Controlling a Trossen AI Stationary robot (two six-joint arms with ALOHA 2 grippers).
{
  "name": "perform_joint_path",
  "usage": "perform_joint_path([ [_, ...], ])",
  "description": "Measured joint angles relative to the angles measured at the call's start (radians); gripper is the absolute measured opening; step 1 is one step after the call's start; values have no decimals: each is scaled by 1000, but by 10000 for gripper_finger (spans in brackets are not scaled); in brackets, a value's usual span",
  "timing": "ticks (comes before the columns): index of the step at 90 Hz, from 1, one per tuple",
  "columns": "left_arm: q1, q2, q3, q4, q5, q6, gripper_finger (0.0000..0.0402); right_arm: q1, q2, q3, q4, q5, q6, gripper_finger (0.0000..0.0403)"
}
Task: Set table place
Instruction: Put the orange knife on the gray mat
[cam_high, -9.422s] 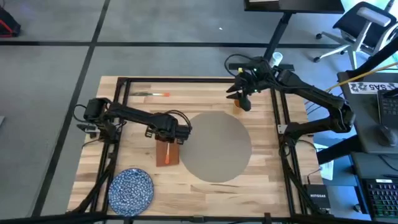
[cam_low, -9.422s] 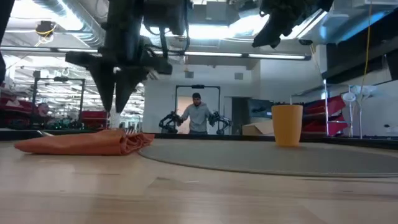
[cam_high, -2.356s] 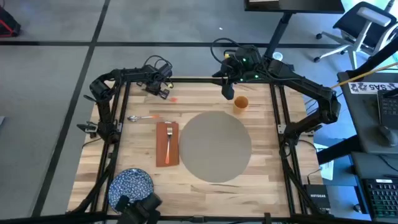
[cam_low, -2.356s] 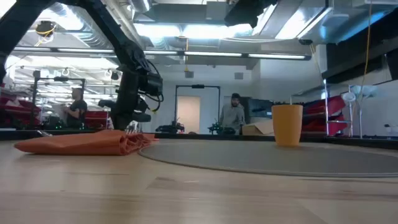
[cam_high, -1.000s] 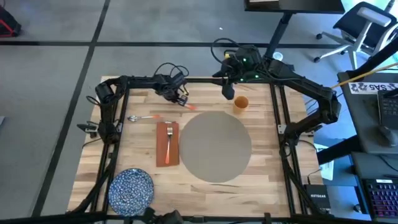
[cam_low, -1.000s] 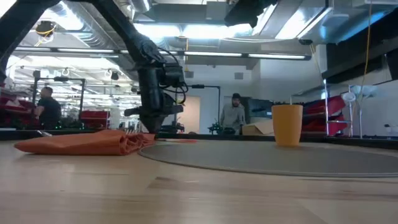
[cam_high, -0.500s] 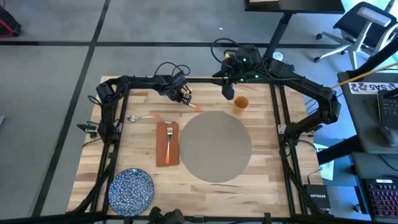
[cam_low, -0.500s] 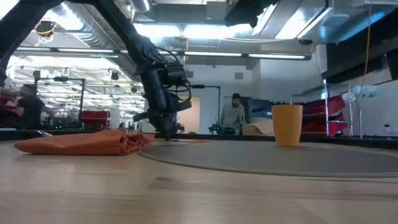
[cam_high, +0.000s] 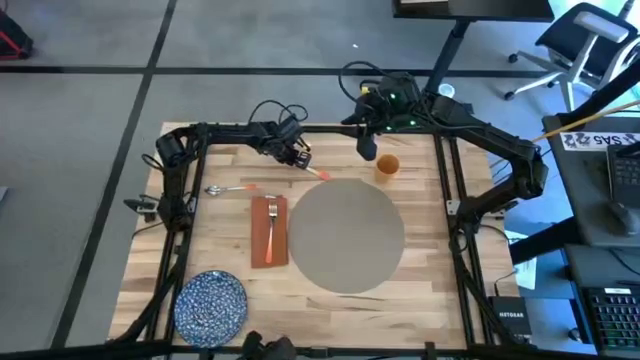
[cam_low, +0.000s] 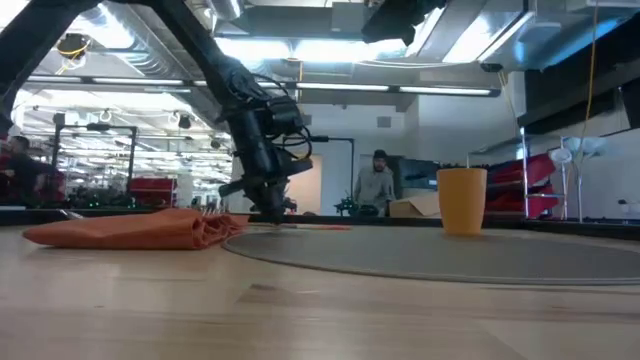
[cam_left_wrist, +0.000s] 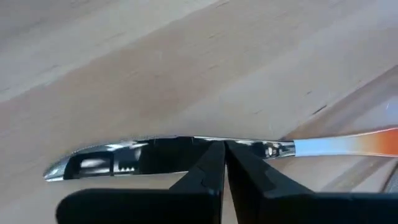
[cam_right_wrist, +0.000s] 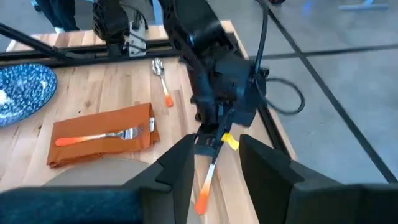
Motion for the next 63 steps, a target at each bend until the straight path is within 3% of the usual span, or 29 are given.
perform_joint_path([
  [25,0,-64,21,-57,-46,67,0,0,35,1,-77,0,-3,115],
  [37,20,-18,19,-115,-92,92,0,1,35,1,-71,0,-1,115],
  [63,8,39,24,-94,-78,96,0,1,35,1,-88,0,3,115],
])
